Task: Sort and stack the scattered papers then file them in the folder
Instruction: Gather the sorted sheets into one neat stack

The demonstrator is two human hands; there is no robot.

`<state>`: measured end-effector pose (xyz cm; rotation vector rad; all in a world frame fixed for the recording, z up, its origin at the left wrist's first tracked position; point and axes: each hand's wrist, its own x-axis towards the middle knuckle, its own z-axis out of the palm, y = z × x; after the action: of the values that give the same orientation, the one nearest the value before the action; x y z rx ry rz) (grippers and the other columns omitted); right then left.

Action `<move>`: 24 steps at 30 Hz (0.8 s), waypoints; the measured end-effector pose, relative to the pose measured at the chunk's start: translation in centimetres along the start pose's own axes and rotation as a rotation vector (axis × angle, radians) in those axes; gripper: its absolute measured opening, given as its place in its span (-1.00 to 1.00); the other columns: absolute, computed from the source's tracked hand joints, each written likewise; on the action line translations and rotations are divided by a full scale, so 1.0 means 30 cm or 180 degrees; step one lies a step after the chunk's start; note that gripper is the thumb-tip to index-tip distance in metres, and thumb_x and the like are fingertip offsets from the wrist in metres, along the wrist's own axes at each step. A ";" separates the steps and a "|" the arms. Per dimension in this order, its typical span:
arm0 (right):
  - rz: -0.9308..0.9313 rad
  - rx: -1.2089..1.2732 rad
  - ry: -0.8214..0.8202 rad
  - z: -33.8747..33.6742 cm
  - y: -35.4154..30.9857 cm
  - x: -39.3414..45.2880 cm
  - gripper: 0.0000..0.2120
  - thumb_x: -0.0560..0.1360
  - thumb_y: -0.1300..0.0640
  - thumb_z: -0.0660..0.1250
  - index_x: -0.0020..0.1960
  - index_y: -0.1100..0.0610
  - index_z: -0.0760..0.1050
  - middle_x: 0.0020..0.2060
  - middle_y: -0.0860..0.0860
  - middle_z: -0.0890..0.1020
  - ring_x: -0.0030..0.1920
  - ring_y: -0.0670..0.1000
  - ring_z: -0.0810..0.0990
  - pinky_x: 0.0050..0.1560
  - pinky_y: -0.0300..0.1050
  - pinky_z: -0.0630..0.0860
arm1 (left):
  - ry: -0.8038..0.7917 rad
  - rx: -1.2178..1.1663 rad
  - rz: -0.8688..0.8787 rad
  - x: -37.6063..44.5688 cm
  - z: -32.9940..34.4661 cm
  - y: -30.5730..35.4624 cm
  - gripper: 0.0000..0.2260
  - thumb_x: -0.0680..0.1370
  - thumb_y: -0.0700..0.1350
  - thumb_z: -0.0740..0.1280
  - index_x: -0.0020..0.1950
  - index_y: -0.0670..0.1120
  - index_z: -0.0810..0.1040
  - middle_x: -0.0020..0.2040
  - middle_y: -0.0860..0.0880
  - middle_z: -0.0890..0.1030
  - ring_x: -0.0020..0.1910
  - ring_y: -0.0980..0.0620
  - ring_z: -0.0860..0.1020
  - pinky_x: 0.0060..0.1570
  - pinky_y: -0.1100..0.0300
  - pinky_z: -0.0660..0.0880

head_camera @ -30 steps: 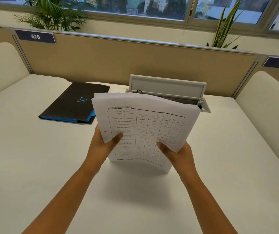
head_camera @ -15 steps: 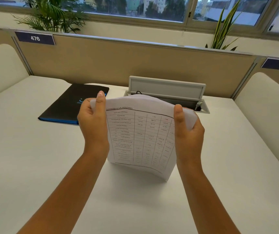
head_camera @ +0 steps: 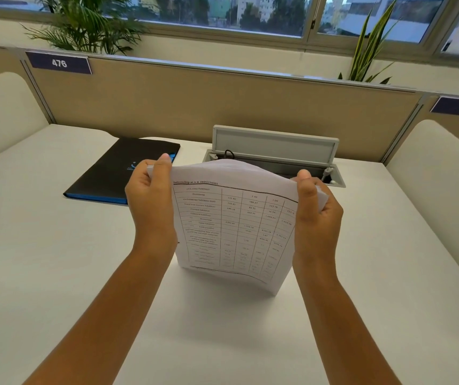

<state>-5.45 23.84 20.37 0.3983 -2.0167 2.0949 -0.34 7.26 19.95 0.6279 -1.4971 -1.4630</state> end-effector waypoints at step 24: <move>-0.0088 -0.0007 -0.0199 -0.002 0.035 -0.022 -0.79 0.29 -0.25 0.23 -0.22 -0.14 0.42 -0.39 -0.32 0.59 -0.25 -0.29 0.59 -0.44 -0.48 0.44 | -0.0381 0.0045 0.0192 -0.037 -0.009 -0.012 -0.74 0.35 0.31 0.12 -0.16 0.16 0.33 -0.28 0.19 0.54 -0.30 0.38 0.56 -0.46 0.52 0.42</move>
<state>-5.17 23.88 19.16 0.4944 -2.0355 2.0886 0.30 8.01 19.27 0.5068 -1.6058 -1.4667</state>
